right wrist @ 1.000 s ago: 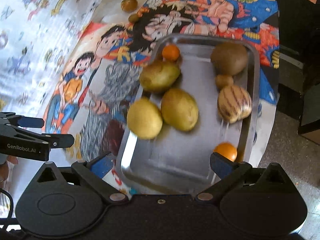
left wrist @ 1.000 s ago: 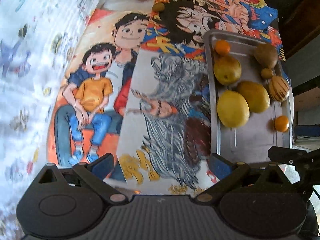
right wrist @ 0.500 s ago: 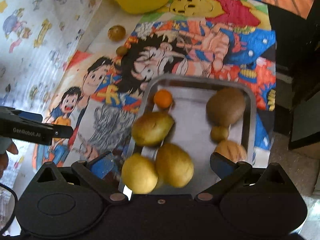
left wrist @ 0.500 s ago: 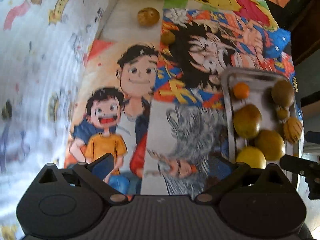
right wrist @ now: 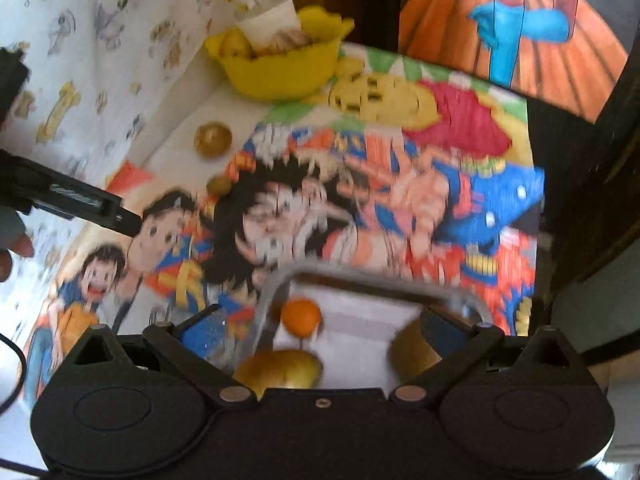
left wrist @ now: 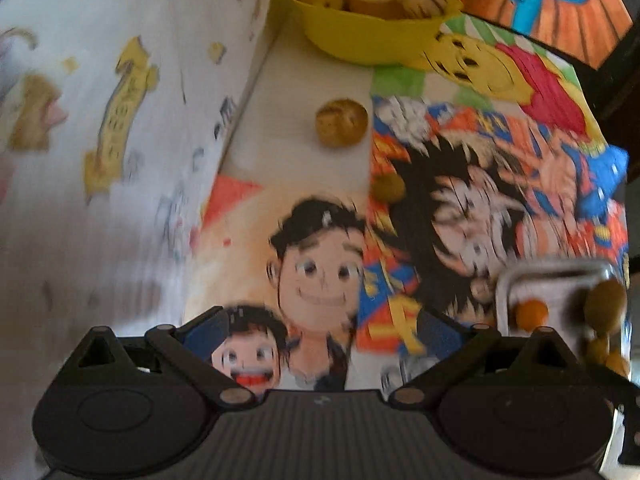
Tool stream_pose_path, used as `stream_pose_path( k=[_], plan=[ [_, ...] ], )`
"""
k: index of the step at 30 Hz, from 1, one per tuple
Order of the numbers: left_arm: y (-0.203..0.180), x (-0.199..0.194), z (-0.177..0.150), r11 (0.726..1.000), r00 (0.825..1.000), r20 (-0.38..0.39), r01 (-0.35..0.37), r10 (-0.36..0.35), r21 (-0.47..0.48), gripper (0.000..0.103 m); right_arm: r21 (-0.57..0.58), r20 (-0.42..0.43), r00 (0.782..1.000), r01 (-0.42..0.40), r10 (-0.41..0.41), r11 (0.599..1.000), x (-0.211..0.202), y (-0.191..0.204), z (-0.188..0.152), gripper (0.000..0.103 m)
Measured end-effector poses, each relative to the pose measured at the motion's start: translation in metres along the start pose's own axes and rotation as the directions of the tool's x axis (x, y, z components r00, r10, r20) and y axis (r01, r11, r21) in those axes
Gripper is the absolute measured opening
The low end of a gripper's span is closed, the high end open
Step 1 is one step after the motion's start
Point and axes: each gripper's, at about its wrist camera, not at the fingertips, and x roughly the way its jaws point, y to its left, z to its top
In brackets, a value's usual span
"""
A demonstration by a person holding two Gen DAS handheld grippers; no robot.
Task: Organize fruits
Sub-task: 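Move the left tool toward the striped pepino while the right approaches a small brown fruit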
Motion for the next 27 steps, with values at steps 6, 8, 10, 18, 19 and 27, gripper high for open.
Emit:
stream_pose_path(
  k=[6,8,10,18,19,27],
  plan=[
    [0.011,0.021,0.033,0.999,0.999,0.039,-0.004,0.005,-0.044,0.102,-0.102,0.039,0.999,-0.024,0.028,0.995,0.019,0.032,0.012,0.102],
    [0.013,0.028,0.043,0.998,0.999,0.044,-0.003,0.005,-0.058,0.102,-0.125,0.036,0.999,-0.026,0.031,0.992,0.026,0.040,0.014,0.102],
    [0.014,0.034,0.052,0.998,0.999,0.048,0.006,-0.003,-0.062,0.102,-0.142,0.031,0.999,-0.035,0.039,0.989,0.033,0.046,0.016,0.102],
    [0.020,0.051,0.080,0.998,0.997,0.081,0.019,-0.014,-0.058,0.102,-0.273,-0.015,1.000,-0.019,0.016,0.962,0.077,0.067,0.025,0.099],
    [0.021,0.053,0.082,0.998,0.996,0.091,0.025,-0.019,-0.060,0.102,-0.285,-0.015,1.000,-0.017,0.014,0.958,0.082,0.069,0.027,0.098],
    [0.017,0.070,0.096,0.996,0.988,0.132,0.085,-0.082,-0.019,0.102,-0.421,0.041,0.999,0.000,0.019,0.907,0.112,0.091,0.041,0.088]
  ],
)
